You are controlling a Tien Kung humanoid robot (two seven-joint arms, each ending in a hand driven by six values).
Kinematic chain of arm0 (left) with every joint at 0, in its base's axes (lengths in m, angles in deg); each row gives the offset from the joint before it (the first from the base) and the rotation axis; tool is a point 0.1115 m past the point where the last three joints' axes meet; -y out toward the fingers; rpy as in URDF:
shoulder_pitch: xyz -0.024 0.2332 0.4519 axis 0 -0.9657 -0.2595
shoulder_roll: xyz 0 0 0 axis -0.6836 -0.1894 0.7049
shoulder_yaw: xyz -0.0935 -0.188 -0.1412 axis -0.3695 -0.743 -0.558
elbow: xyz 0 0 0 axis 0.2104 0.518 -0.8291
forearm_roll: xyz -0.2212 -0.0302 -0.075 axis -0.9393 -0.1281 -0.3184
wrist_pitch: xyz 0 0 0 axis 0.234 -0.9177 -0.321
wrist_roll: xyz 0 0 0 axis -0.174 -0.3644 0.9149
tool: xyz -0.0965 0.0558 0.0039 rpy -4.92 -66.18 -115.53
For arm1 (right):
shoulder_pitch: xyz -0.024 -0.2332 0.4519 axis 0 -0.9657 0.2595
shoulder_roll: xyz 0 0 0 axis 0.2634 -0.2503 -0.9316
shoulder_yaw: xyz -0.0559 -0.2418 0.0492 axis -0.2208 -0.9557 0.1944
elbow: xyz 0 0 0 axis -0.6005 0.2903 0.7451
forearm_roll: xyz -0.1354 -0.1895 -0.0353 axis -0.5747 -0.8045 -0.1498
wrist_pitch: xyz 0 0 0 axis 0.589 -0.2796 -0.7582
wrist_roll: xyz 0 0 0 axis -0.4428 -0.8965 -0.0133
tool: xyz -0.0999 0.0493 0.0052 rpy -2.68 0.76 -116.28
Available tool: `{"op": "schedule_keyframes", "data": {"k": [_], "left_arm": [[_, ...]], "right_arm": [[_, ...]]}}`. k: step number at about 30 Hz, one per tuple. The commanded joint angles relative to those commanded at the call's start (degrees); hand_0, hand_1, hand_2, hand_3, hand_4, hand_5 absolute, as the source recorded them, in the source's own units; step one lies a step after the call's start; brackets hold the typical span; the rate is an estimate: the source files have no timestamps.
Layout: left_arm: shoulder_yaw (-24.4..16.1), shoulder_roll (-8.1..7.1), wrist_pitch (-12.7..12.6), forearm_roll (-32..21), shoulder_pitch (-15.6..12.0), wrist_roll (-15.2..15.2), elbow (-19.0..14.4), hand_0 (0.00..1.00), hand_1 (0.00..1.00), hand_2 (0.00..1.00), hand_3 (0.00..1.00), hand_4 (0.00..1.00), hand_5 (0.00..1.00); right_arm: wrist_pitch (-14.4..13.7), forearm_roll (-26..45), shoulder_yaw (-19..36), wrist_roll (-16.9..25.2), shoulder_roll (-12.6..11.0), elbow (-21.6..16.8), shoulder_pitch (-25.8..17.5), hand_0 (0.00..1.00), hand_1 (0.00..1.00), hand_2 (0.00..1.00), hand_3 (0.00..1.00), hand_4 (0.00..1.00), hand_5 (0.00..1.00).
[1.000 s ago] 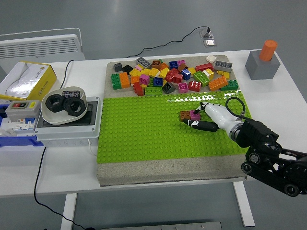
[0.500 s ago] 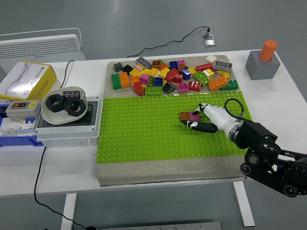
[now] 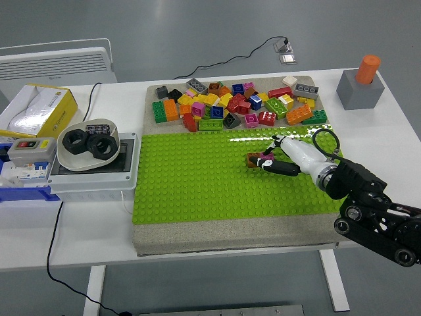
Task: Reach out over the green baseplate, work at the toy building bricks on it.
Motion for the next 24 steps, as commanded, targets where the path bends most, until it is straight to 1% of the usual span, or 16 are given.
{"op": "schedule_keyframes", "data": {"k": [3,4,9,10,12,15,16,19,21,22,24], "left_arm": [[0.0,0.02,0.0,0.0,-0.1,0.0,0.0,0.713,0.629,0.65,0.844,0.998,0.998],[0.0,0.03,0.0,0.1,-0.1,0.0,0.0,0.713,0.629,0.651,0.844,0.998,0.998],[0.0,0.09,0.1,0.0,-0.1,0.0,0.0,0.713,0.629,0.651,0.844,0.998,0.998],[-0.1,0.09,0.1,0.0,-0.1,0.0,0.0,0.713,0.629,0.652,0.844,0.998,0.998],[-0.1,0.08,0.1,0.1,-0.1,0.0,0.0,0.713,0.629,0.652,0.844,0.998,0.998],[-0.2,0.08,0.1,0.3,-0.1,0.1,0.0,0.713,0.629,0.652,0.844,0.998,0.998],[-0.2,0.08,0.1,0.5,-0.1,0.2,0.0,0.713,0.629,0.652,0.844,0.998,0.998],[-0.4,0.08,0.2,0.8,0.0,0.2,0.0,0.713,0.629,0.652,0.844,0.998,0.998],[-0.4,0.09,0.2,0.8,0.0,0.2,0.0,0.713,0.629,0.652,0.844,0.998,0.998],[-0.4,0.09,0.2,0.8,0.0,0.2,0.0,0.713,0.629,0.653,0.844,0.998,0.998],[-0.4,0.08,0.2,0.8,0.0,0.2,0.0,0.713,0.629,0.653,0.844,0.998,0.998]], "right_arm": [[-1.1,1.9,1.2,1.4,-0.6,-0.8,-0.5,0.998,0.998,0.998,0.737,0.84,0.998],[-1.6,2.1,1.8,1.8,-0.9,-1.1,-0.7,0.998,0.979,0.987,0.647,0.853,0.612],[-5.4,1.6,6.8,5.2,-3.1,-2.7,-1.8,0.998,0.979,0.987,0.647,0.853,0.612],[-6.3,1.1,7.7,5.7,-3.6,-2.9,-1.9,0.998,0.998,0.998,0.389,0.837,0.194],[-7.8,0.1,9.3,6.2,-4.1,-3.1,-1.7,0.998,0.998,0.998,0.389,0.837,0.194],[-9.3,-1.6,11.4,6.4,-4.5,-3.0,-1.2,0.998,0.998,0.998,0.389,0.837,0.194],[-9.7,-2.2,12.0,6.4,-4.5,-2.9,-1.0,0.998,0.998,0.998,0.388,0.857,0.169],[-10.1,-3.7,13.2,6.1,-4.3,-2.8,-0.5,0.998,0.998,0.998,0.388,0.857,0.169],[-9.9,-4.5,13.9,5.8,-4.2,-2.6,-0.3,0.998,0.998,0.998,0.388,0.857,0.169],[-9.8,-4.8,14.1,5.6,-4.1,-2.5,-0.3,0.998,0.998,0.998,0.967,0.893,0.204],[-9.4,-5.3,14.5,5.2,-4.1,-2.4,-0.3,0.998,0.998,0.998,0.967,0.893,0.204]]}}
